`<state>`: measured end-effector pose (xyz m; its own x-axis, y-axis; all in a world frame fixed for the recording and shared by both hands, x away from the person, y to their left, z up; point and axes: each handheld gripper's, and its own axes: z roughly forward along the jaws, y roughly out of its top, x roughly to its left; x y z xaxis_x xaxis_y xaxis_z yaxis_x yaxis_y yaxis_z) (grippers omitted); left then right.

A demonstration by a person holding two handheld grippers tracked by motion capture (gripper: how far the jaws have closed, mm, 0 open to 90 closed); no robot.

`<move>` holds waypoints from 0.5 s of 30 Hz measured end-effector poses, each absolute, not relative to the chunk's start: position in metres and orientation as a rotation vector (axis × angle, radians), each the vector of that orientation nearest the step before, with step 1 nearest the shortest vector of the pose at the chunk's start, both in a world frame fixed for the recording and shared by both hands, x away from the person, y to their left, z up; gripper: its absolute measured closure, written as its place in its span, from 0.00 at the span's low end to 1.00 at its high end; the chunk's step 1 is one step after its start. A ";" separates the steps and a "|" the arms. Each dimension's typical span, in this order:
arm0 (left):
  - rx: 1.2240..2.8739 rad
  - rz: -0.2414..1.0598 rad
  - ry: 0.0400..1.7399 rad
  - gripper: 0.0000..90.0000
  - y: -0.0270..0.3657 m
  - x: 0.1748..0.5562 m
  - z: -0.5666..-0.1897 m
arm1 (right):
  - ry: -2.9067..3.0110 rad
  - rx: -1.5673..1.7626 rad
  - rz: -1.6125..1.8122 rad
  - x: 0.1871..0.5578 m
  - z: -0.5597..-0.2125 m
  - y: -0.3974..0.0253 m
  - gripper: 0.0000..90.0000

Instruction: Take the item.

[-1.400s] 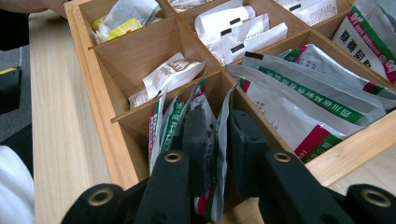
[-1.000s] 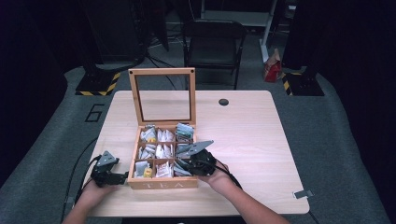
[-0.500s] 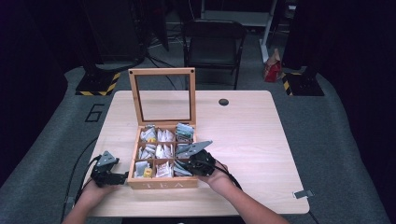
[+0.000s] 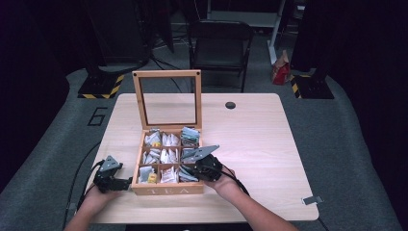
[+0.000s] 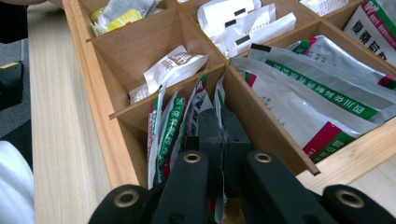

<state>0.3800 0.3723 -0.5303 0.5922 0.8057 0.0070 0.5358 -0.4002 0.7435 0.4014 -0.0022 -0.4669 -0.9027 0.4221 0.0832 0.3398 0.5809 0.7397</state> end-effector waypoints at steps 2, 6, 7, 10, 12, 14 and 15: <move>2.100 0.480 1.060 0.16 0.372 0.380 -0.530 | 2.696 0.652 1.243 0.401 -0.465 -0.003 1.00; 2.101 0.481 1.059 0.16 0.372 0.380 -0.530 | 2.695 0.656 1.267 0.400 -0.459 -0.005 1.00; 2.102 0.483 1.058 0.16 0.372 0.380 -0.530 | 2.693 0.663 1.269 0.400 -0.457 -0.005 1.00; 2.100 0.481 1.061 0.16 0.372 0.380 -0.530 | 2.694 0.666 1.288 0.399 -0.452 -0.005 1.00; 2.101 0.483 1.060 0.16 0.372 0.380 -0.530 | 2.689 0.652 1.303 0.399 -0.448 -0.006 1.00; 2.100 0.481 1.061 0.16 0.372 0.380 -0.530 | 2.684 0.650 1.306 0.399 -0.444 -0.006 1.00; 2.100 0.480 1.061 0.16 0.372 0.380 -0.530 | 2.685 0.653 1.315 0.399 -0.442 -0.007 1.00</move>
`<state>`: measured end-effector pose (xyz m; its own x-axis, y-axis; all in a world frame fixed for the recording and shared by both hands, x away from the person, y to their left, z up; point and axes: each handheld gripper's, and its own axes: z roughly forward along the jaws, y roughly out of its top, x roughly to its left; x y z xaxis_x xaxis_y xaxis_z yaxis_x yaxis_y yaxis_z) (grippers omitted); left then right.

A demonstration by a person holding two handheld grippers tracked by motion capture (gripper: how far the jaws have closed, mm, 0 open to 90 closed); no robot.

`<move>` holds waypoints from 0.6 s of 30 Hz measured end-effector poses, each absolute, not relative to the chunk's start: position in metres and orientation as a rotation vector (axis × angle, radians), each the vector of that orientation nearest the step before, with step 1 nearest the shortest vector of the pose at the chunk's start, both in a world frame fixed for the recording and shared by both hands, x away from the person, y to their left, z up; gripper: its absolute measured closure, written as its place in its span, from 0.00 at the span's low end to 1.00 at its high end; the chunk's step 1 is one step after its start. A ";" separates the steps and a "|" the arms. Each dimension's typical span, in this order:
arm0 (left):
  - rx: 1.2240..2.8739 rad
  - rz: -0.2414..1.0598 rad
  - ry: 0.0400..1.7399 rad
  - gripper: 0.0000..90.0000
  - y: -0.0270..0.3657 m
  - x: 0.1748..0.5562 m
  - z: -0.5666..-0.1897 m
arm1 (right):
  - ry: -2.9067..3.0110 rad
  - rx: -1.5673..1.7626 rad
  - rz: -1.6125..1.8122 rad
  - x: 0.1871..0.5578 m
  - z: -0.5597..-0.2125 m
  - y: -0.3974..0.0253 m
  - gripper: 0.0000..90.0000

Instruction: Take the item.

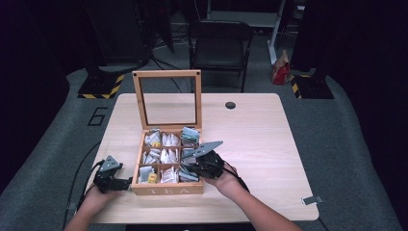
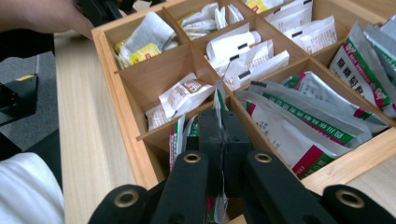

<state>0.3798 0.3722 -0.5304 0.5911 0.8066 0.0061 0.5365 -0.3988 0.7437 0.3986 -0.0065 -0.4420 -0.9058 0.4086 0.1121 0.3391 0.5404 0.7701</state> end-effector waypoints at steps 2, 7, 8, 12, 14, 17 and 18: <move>2.100 0.482 1.061 0.16 0.372 0.380 -0.530 | 2.681 0.646 1.318 0.399 -0.439 -0.007 1.00; 2.101 0.483 1.060 0.16 0.372 0.380 -0.530 | 2.674 0.642 1.331 0.398 -0.431 -0.009 1.00; 2.100 0.481 1.061 0.16 0.372 0.380 -0.530 | 2.673 0.629 1.334 0.398 -0.430 -0.009 1.00; 2.097 0.480 1.062 0.16 0.372 0.380 -0.530 | 2.667 0.626 1.341 0.399 -0.424 -0.011 1.00; 2.100 0.482 1.061 0.16 0.372 0.380 -0.530 | 2.663 0.631 1.349 0.399 -0.422 -0.011 1.00; 2.100 0.480 1.061 0.16 0.372 0.380 -0.530 | 2.657 0.630 1.358 0.399 -0.418 -0.012 1.00; 2.101 0.482 1.060 0.16 0.372 0.380 -0.530 | 2.657 0.621 1.358 0.400 -0.416 -0.013 1.00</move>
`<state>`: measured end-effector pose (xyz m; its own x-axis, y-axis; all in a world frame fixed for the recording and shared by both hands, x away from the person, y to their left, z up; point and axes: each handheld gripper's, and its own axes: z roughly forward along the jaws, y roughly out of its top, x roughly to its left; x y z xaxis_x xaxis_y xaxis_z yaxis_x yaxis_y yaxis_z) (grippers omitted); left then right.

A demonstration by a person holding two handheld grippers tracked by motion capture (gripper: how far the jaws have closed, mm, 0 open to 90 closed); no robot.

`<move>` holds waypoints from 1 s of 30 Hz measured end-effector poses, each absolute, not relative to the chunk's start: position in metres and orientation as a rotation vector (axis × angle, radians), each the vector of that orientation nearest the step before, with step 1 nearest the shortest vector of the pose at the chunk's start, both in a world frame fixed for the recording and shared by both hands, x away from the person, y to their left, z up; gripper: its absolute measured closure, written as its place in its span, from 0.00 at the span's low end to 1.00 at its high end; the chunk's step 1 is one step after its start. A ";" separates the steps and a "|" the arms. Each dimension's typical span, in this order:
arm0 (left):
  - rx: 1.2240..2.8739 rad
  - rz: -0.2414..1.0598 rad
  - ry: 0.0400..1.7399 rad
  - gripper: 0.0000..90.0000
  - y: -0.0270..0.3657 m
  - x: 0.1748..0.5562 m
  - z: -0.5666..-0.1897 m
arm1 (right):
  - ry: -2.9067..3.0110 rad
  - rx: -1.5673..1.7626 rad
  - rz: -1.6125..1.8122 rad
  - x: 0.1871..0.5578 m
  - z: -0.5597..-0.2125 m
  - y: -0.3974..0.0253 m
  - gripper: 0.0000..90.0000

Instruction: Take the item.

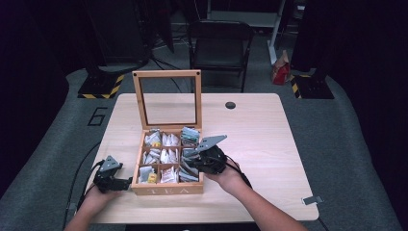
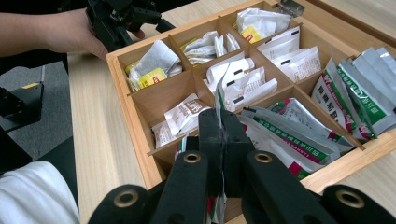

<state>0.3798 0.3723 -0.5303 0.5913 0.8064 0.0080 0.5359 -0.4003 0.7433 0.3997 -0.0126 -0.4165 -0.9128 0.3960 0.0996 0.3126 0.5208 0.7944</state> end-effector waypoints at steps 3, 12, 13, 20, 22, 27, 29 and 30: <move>2.101 0.481 1.060 0.16 0.372 0.380 -0.530 | 2.656 0.629 1.369 0.400 -0.413 -0.013 1.00; 2.109 0.482 1.056 0.16 0.373 0.380 -0.530 | 2.641 0.635 1.388 0.401 -0.401 -0.017 1.00; 2.109 0.481 1.056 0.16 0.373 0.380 -0.530 | 2.640 0.630 1.385 0.401 -0.399 -0.018 1.00; 2.108 0.479 1.057 0.16 0.373 0.380 -0.530 | 2.620 0.634 1.411 0.402 -0.391 -0.023 0.99; 2.110 0.473 1.061 0.16 0.372 0.379 -0.530 | 2.617 0.630 1.414 0.402 -0.389 -0.024 1.00; 2.108 0.478 1.057 0.16 0.373 0.380 -0.530 | 2.609 0.632 1.411 0.403 -0.388 -0.027 1.00; 2.109 0.477 1.058 0.16 0.373 0.380 -0.530 | 2.608 0.642 1.409 0.403 -0.388 -0.029 0.99; 2.108 0.470 1.062 0.16 0.372 0.379 -0.530 | 2.607 0.633 1.410 0.404 -0.388 -0.029 0.99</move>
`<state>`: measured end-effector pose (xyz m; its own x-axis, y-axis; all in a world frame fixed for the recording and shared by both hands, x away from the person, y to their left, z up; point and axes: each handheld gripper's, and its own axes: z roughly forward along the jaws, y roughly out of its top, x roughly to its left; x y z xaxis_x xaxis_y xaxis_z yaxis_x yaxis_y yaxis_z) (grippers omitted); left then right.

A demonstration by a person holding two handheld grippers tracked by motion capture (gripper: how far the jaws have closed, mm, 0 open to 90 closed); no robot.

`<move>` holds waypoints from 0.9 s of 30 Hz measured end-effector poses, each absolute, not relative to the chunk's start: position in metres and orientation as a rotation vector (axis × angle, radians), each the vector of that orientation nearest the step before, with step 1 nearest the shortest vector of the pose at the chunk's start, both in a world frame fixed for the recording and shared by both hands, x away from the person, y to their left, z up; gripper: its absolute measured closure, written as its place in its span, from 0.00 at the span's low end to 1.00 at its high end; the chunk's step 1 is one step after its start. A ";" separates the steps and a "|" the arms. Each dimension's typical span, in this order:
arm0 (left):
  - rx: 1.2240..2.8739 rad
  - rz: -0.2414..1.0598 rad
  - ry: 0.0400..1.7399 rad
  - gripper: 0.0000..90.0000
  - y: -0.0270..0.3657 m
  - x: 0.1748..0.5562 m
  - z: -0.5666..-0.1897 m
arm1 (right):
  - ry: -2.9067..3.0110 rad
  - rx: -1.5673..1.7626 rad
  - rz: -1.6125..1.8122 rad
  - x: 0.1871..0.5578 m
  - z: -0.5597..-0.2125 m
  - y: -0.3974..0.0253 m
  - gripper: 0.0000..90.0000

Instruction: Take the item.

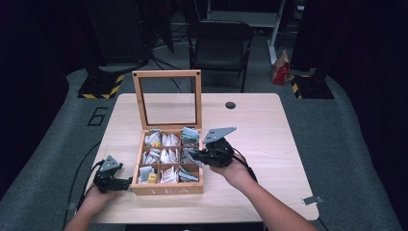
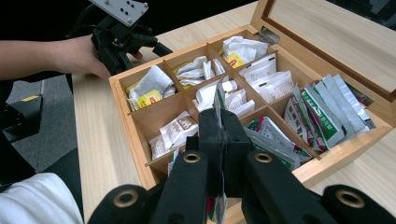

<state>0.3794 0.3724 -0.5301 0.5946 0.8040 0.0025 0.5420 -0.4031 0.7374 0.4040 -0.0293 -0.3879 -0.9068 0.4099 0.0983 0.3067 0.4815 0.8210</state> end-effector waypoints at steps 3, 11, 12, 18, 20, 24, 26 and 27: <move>2.108 0.471 1.061 0.16 0.372 0.379 -0.530 | 2.601 0.636 1.405 0.405 -0.387 -0.032 1.00; 2.108 0.470 1.062 0.16 0.372 0.379 -0.530 | 2.580 0.677 1.401 0.407 -0.386 -0.043 0.99; 2.109 0.471 1.061 0.16 0.372 0.379 -0.530 | 2.573 0.688 1.404 0.407 -0.386 -0.044 0.99; 2.101 0.470 1.066 0.16 0.372 0.379 -0.530 | 2.551 0.719 1.387 0.410 -0.388 -0.058 0.99; 2.102 0.473 1.065 0.16 0.372 0.379 -0.530 | 2.541 0.733 1.384 0.411 -0.389 -0.062 0.99; 2.098 0.471 1.067 0.16 0.372 0.379 -0.530 | 2.528 0.748 1.376 0.412 -0.388 -0.070 0.99; 2.097 0.479 1.063 0.16 0.372 0.380 -0.530 | 2.519 0.760 1.378 0.413 -0.387 -0.074 0.99; 2.096 0.477 1.064 0.16 0.372 0.380 -0.531 | 2.513 0.764 1.376 0.413 -0.387 -0.075 0.99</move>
